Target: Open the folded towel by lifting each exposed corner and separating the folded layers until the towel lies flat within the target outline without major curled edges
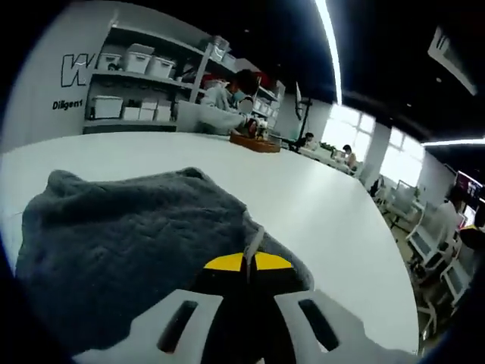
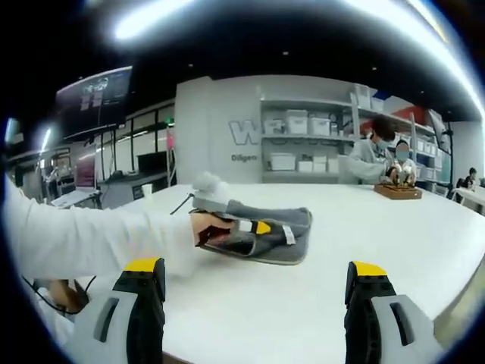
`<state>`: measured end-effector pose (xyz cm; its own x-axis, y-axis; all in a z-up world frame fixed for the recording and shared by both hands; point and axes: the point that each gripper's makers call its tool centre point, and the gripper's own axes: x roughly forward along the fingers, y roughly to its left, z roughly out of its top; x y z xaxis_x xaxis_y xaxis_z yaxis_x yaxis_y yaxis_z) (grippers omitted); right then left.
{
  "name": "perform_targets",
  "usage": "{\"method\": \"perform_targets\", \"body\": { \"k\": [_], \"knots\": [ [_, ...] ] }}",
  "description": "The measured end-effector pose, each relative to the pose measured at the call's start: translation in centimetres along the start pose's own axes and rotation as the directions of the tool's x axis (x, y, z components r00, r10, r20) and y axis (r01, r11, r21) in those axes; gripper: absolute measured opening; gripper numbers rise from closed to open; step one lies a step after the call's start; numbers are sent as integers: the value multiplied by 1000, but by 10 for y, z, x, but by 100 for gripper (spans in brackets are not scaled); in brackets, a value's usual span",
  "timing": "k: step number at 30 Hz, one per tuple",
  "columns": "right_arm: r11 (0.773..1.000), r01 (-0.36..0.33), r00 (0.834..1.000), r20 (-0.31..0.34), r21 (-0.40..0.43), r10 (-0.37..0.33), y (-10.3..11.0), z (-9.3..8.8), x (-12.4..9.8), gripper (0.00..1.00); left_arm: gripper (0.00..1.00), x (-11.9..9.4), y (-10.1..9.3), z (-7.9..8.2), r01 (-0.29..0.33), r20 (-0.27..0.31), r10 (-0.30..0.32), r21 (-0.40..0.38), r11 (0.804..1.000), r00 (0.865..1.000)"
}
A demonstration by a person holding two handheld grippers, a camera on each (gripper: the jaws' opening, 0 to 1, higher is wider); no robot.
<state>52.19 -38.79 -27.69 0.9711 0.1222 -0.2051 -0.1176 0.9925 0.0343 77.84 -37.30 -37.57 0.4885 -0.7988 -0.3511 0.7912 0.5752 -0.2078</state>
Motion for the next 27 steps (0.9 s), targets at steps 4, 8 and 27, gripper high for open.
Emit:
{"method": "perform_targets", "body": {
  "k": [4, 8, 27],
  "knots": [
    [1000, 4, 1000, 0, -3, -4, 0, 0, 0, 99, 2, -2, 21, 1, -43, -21, 45, 65, 997, 999],
    [1000, 2, 1000, -12, -7, -2, 1, -2, 1, 99, 2, -2, 38, 9, -88, -5, 90, 150, 985, 996],
    [1000, -3, 1000, -20, -10, 2, 2, -3, 1, 99, 2, -53, 90, 4, -234, 2, 237, 159, 959, 972]
  ]
}}
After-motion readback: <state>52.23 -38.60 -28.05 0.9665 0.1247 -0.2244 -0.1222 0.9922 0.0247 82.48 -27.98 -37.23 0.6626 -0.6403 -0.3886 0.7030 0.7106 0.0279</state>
